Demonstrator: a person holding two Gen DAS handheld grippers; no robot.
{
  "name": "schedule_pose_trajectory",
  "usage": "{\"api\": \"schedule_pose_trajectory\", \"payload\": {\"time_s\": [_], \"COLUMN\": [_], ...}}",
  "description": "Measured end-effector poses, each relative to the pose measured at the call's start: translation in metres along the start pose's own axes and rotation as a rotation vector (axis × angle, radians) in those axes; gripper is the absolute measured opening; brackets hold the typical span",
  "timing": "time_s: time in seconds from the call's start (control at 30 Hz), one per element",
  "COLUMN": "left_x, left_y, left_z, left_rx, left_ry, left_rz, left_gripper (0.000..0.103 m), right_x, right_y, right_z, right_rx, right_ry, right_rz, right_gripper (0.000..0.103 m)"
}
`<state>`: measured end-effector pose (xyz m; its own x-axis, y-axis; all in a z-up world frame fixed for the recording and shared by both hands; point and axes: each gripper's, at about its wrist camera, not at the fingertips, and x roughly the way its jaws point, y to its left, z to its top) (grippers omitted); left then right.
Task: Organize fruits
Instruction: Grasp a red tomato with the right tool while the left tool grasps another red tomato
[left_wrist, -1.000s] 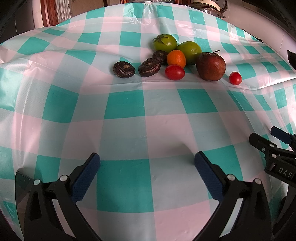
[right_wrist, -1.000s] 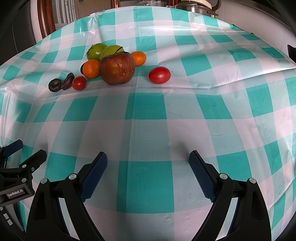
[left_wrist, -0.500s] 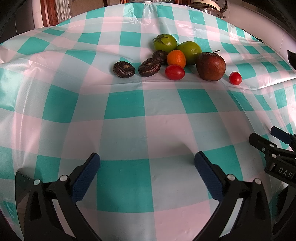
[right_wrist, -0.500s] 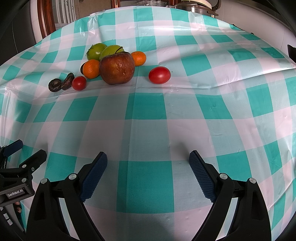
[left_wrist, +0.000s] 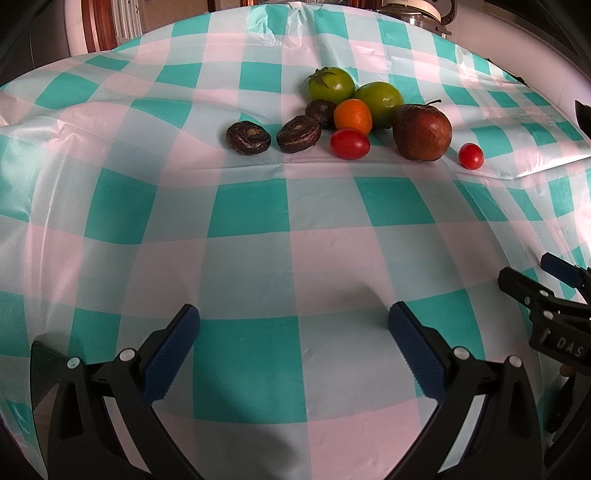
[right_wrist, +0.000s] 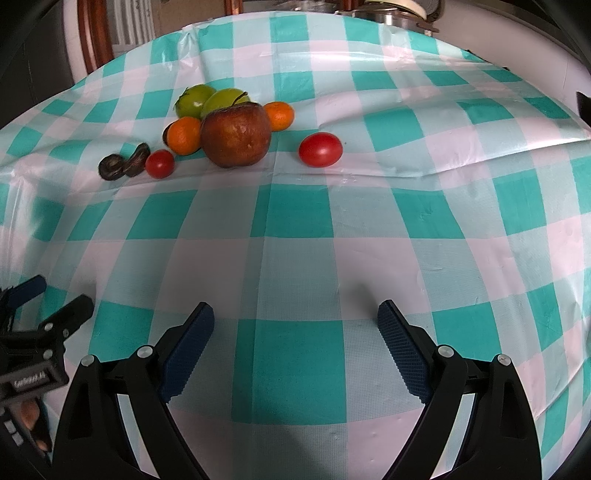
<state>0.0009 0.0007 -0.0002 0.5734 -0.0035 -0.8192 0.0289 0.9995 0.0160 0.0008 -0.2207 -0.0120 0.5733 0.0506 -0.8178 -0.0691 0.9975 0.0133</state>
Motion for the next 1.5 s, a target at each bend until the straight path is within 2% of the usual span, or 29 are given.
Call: {"api": "schedule_pose_trajectory", "payload": {"time_s": [0.13, 0.23, 0.33, 0.4, 0.5, 0.73, 0.8, 0.87, 0.97, 1.07, 1.17, 1.23, 1.33, 1.5], "left_x": [0.002, 0.006, 0.011, 0.016, 0.02, 0.027, 0.031, 0.035, 0.04, 0.047, 0.058, 0.067, 0.077, 0.064], "left_y": [0.005, 0.011, 0.02, 0.021, 0.024, 0.016, 0.014, 0.009, -0.005, -0.023, -0.038, -0.043, -0.047, -0.043], "left_z": [0.009, 0.015, 0.024, 0.031, 0.039, 0.052, 0.058, 0.065, 0.074, 0.084, 0.099, 0.112, 0.125, 0.113], "left_rx": [0.036, 0.02, -0.008, -0.011, -0.018, -0.005, -0.007, -0.009, 0.006, 0.032, 0.052, 0.045, 0.042, 0.043], "left_ry": [0.026, 0.033, 0.024, 0.022, 0.015, -0.01, -0.015, -0.016, -0.022, -0.027, -0.039, -0.042, -0.052, -0.07], "left_rz": [-0.03, -0.023, -0.053, -0.066, -0.088, -0.115, -0.114, -0.11, -0.118, -0.115, -0.089, -0.081, -0.052, -0.095], "left_gripper": [0.102, 0.102, 0.102, 0.102, 0.101, 0.091, 0.084, 0.081, 0.071, 0.066, 0.054, 0.051, 0.037, 0.035], "right_x": [0.001, 0.008, 0.02, 0.031, 0.05, 0.076, 0.076, 0.073, 0.063, 0.05, 0.039, 0.033, 0.031, 0.028], "right_y": [-0.012, -0.026, -0.035, -0.036, -0.034, -0.028, -0.026, -0.026, -0.032, -0.042, -0.05, -0.054, -0.056, -0.063], "right_z": [0.013, 0.029, 0.055, 0.073, 0.096, 0.13, 0.132, 0.131, 0.127, 0.12, 0.112, 0.106, 0.106, 0.098], "right_rx": [0.02, 0.059, 0.07, 0.049, -0.01, -0.115, -0.131, -0.134, -0.105, -0.051, -0.008, 0.015, 0.036, 0.065], "right_ry": [0.0, -0.016, -0.032, -0.033, -0.015, -0.007, -0.015, -0.032, -0.068, -0.103, -0.132, -0.144, -0.153, -0.159], "right_rz": [0.004, 0.045, 0.049, 0.065, 0.032, 0.079, 0.092, 0.099, 0.131, 0.146, 0.161, 0.167, 0.174, 0.189], "right_gripper": [0.087, 0.087, 0.087, 0.082, 0.071, 0.065, 0.052, 0.04, 0.04, 0.04, 0.04, 0.04, 0.04, 0.04]}}
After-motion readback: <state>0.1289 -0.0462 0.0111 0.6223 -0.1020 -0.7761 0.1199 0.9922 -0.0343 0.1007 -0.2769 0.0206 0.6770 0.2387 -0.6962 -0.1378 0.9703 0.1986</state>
